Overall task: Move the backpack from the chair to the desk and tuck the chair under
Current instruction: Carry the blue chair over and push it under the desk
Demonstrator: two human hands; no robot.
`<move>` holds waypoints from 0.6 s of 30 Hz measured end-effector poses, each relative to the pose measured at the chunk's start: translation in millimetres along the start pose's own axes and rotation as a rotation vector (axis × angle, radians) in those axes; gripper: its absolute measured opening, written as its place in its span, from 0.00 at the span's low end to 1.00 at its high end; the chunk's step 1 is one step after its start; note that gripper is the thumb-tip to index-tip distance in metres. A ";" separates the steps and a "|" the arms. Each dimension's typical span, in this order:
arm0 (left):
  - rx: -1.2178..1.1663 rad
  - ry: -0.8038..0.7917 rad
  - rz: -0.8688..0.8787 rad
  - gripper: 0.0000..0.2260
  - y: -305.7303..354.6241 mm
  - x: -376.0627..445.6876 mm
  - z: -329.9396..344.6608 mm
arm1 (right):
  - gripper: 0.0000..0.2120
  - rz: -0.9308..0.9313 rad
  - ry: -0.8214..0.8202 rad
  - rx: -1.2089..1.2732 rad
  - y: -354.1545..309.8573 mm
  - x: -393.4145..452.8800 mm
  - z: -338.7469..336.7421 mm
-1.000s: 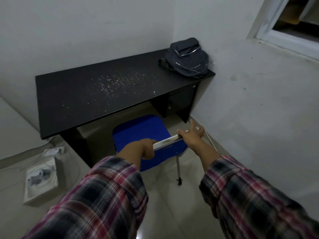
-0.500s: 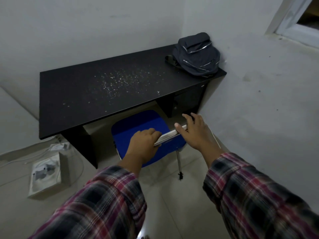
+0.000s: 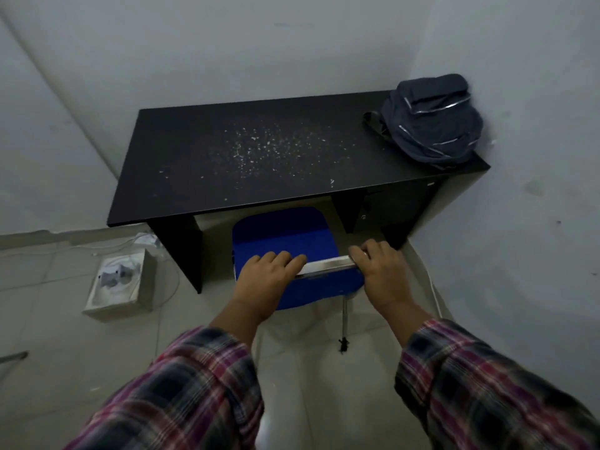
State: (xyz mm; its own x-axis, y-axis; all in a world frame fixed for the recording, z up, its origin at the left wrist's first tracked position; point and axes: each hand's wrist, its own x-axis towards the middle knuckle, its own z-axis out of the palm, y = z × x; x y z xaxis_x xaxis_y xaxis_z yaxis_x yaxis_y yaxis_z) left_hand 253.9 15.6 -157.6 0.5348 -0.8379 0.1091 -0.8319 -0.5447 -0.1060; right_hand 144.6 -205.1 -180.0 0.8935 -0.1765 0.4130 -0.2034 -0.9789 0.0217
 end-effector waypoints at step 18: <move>0.008 0.025 -0.147 0.17 -112.8 133.6 20.2 | 0.22 0.087 0.086 0.077 0.5 164.8 81.0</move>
State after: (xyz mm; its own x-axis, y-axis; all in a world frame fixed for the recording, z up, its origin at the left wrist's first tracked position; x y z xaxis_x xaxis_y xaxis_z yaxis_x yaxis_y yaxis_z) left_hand 422.2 -35.6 -151.1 0.6470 -0.7478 0.1487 -0.7434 -0.6621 -0.0948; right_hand 324.2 -243.1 -185.7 0.8357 -0.2550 0.4864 -0.2444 -0.9658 -0.0865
